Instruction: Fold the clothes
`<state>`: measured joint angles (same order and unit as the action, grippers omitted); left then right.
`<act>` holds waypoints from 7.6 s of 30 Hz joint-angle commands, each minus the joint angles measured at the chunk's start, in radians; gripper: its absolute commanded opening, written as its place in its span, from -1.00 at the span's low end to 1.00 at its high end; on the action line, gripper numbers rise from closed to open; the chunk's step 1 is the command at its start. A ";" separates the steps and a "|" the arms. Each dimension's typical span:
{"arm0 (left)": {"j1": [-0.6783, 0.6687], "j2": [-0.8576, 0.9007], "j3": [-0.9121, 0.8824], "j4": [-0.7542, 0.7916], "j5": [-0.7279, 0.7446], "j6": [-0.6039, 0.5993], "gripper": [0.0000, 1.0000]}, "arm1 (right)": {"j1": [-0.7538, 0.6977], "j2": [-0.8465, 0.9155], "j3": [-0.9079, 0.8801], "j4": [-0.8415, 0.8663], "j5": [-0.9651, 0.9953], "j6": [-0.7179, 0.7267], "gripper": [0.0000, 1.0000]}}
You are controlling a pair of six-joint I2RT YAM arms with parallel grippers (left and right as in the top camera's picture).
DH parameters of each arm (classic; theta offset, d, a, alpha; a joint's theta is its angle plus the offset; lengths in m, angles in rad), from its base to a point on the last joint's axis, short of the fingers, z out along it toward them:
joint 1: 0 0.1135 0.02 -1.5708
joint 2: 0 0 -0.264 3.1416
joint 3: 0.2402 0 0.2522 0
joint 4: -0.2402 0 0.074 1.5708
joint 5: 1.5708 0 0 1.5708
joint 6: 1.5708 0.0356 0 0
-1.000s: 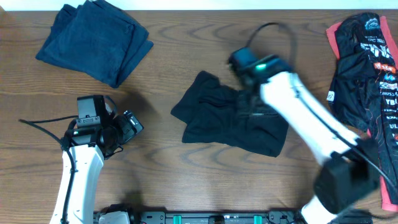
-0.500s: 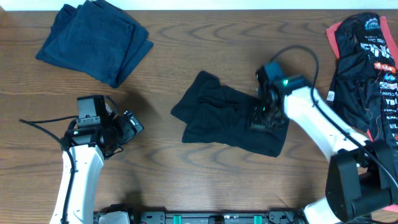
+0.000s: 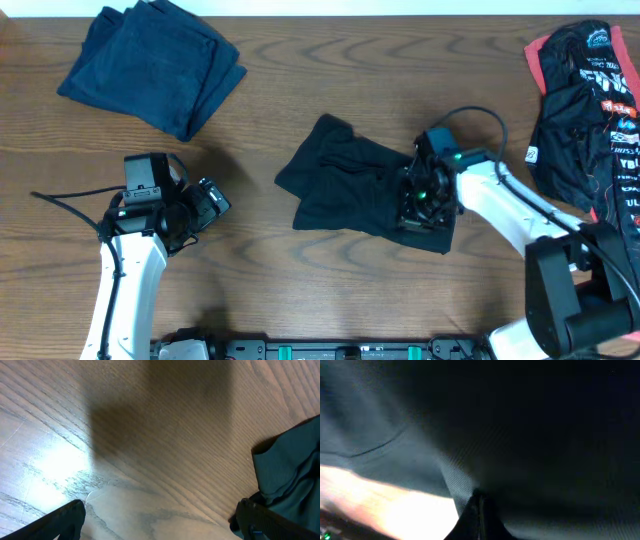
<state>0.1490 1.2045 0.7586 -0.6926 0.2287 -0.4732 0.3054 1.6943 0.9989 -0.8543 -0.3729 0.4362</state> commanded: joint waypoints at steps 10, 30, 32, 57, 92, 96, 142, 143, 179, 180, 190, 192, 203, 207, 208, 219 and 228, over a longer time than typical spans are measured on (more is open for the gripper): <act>0.004 0.004 -0.011 -0.003 -0.013 0.010 0.96 | -0.169 -0.071 0.096 0.060 -0.119 -0.086 -0.95; 0.004 0.004 -0.011 -0.010 -0.013 0.009 0.96 | -0.310 0.131 -0.053 0.409 -0.152 -0.052 -0.97; 0.004 0.004 -0.011 -0.009 -0.013 0.009 0.96 | -0.336 0.131 -0.050 0.419 -0.151 -0.057 -0.96; 0.004 0.004 -0.011 -0.002 -0.013 0.009 0.96 | -0.256 -0.026 -0.021 0.138 -0.426 -0.227 -0.89; -0.143 0.039 -0.011 0.207 0.331 0.188 0.96 | -0.370 -0.191 0.153 -0.176 -0.096 -0.293 0.98; -0.248 0.142 0.013 0.325 0.343 0.185 0.96 | -0.370 -0.218 0.167 -0.196 -0.095 -0.291 0.99; -0.452 0.765 0.398 0.457 0.451 0.314 0.96 | -0.370 -0.218 0.164 -0.263 -0.094 -0.326 0.96; -0.451 0.765 0.398 0.478 0.474 0.295 0.96 | -0.370 -0.218 0.164 -0.264 -0.094 -0.330 0.96; -0.469 0.859 0.397 0.327 0.388 0.266 0.66 | -0.370 -0.218 0.164 -0.268 -0.094 -0.338 0.96; -0.469 0.859 0.397 0.327 0.388 0.266 0.61 | -0.370 -0.218 0.164 -0.269 -0.094 -0.338 0.96; -0.469 0.859 0.397 0.356 0.389 0.224 -0.08 | -0.370 -0.218 0.164 -0.269 -0.094 -0.337 0.96; -0.469 0.859 0.397 0.363 0.389 0.215 -0.30 | -0.370 -0.218 0.164 -0.269 -0.094 -0.337 0.96; -0.433 0.858 0.397 0.357 0.333 0.140 -0.88 | -0.370 -0.218 0.163 -0.280 -0.094 -0.341 0.96; -0.352 0.858 0.397 0.351 0.327 0.092 -0.88 | -0.370 -0.218 0.163 -0.286 -0.090 -0.348 0.96; -0.328 0.858 0.397 0.348 0.327 0.087 -0.88 | -0.370 -0.218 0.163 -0.287 -0.086 -0.348 0.96; -0.067 0.858 0.397 0.255 0.323 0.072 -0.88 | -0.370 -0.218 0.163 -0.278 -0.074 -0.348 0.96; 0.030 0.858 0.397 0.093 0.323 0.071 -0.88 | -0.370 -0.218 0.163 -0.259 -0.075 -0.348 0.96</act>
<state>0.1547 2.0235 1.1873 -0.5488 0.6830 -0.3935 -0.0540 1.4837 1.1561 -1.1175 -0.4511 0.1017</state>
